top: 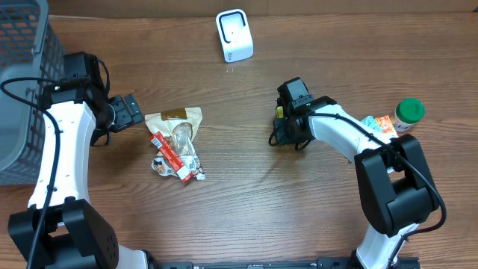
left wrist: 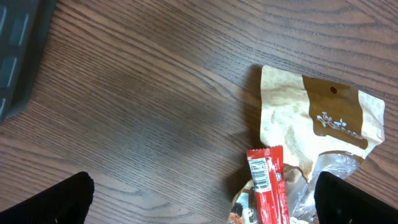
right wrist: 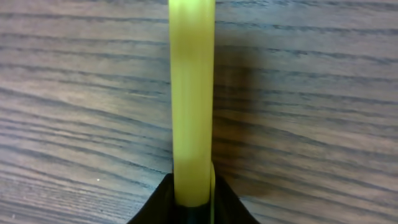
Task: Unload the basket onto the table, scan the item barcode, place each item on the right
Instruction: 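Carry the yellow tube up toward the white scanner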
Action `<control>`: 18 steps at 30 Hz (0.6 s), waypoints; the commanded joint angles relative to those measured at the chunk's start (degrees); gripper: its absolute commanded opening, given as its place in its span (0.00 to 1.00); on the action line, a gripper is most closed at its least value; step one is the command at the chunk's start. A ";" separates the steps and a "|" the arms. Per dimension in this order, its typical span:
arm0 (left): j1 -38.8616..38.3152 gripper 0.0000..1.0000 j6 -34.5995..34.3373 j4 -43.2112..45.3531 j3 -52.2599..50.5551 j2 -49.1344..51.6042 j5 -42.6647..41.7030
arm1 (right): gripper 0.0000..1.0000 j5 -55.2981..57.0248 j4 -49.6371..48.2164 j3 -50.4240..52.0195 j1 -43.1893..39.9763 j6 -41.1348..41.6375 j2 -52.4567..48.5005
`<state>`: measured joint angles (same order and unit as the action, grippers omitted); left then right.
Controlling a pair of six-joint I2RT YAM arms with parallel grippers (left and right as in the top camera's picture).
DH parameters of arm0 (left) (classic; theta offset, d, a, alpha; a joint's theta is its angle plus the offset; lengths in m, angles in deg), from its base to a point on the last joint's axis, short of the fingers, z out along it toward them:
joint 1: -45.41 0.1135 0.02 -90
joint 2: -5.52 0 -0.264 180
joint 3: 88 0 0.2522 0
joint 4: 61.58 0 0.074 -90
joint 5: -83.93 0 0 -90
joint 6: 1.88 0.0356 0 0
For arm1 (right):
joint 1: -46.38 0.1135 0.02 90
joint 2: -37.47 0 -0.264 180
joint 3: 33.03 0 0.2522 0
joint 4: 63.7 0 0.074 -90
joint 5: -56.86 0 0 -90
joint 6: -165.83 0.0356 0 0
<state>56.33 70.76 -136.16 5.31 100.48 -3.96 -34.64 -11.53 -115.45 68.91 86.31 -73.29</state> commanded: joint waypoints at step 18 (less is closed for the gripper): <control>-0.07 1.00 1.09 0.02 1.07 -0.20 -0.22 | 0.04 -5.22 10.19 -18.40 -0.15 -0.04 6.19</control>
<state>56.33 70.76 -136.16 5.31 100.48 -3.96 -37.79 -4.03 -127.04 68.91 86.31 -70.10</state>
